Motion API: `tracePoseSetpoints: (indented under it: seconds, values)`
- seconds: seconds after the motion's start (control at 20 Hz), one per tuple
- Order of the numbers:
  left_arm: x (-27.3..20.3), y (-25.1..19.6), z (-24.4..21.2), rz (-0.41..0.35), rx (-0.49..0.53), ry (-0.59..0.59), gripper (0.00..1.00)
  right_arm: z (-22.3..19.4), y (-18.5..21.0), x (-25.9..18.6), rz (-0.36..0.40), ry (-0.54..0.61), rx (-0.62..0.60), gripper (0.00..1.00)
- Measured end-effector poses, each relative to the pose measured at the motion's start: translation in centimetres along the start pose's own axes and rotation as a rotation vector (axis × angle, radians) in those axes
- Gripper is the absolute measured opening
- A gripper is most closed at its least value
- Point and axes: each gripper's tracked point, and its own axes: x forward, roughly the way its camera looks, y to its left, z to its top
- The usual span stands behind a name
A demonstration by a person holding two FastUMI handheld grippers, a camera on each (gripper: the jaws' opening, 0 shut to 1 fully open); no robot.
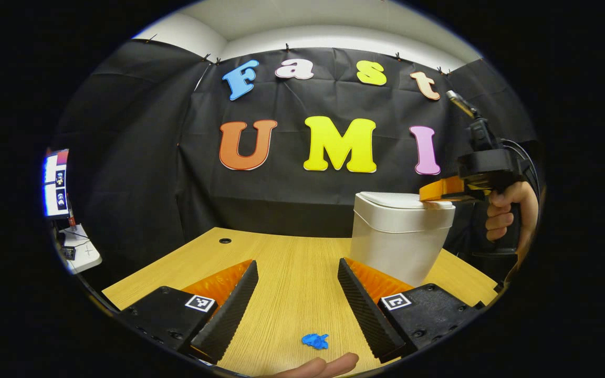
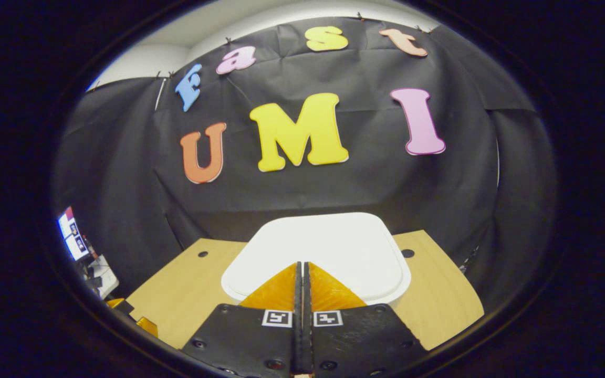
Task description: Press the lid of the desktop garbage bin to open it, pick up the crumpled paper on the desktop and throw it into the bin, then pick up the pop can on the desktop and drop it into the bin, and finally close the garbage bin lid.
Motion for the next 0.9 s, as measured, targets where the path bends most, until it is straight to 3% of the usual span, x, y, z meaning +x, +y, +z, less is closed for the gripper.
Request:
tracePoseSetpoints:
  seconds: [0.15, 0.3, 0.35, 0.4, 0.5, 0.55, 0.8, 0.9]
  values:
    - [0.2, 0.2, -0.1, 0.002, -0.002, 0.006, 0.98, -0.1, 0.9, -1.9, 0.074, -0.076, 0.027, 0.0]
    - [0.3, 0.3, -0.4, 0.0, -0.005, 0.014, 0.99, -1.7, 0.7, -3.8, 0.073, -0.085, -0.001, 0.03]
    - [0.3, 0.2, -0.4, 0.0, -0.001, 0.016, 0.99, -1.4, 0.4, -4.9, 0.058, -0.116, -0.006, 0.25]
    - [0.4, 0.2, -0.4, -0.001, 0.003, 0.015, 0.99, -1.3, -0.1, -5.4, 0.047, -0.151, -0.009, 0.28]
    - [0.3, -0.6, -0.4, -0.037, 0.004, 0.019, 0.99, -1.6, 0.0, -7.1, 0.053, -0.19, -0.011, 0.44]
    - [0.2, -1.1, -0.5, -0.065, 0.005, 0.015, 0.99, -1.9, -0.4, -7.8, 0.046, -0.198, -0.012, 0.67]
    - [0.5, -1.5, -1.1, -0.073, 0.026, 0.036, 0.99, -4.3, -2.5, -10.7, -0.002, -0.187, -0.11, 0.83]
    - [0.8, -1.5, -1.4, -0.075, 0.044, 0.043, 0.99, -5.5, -2.6, -11.6, 0.014, -0.176, -0.14, 0.88]
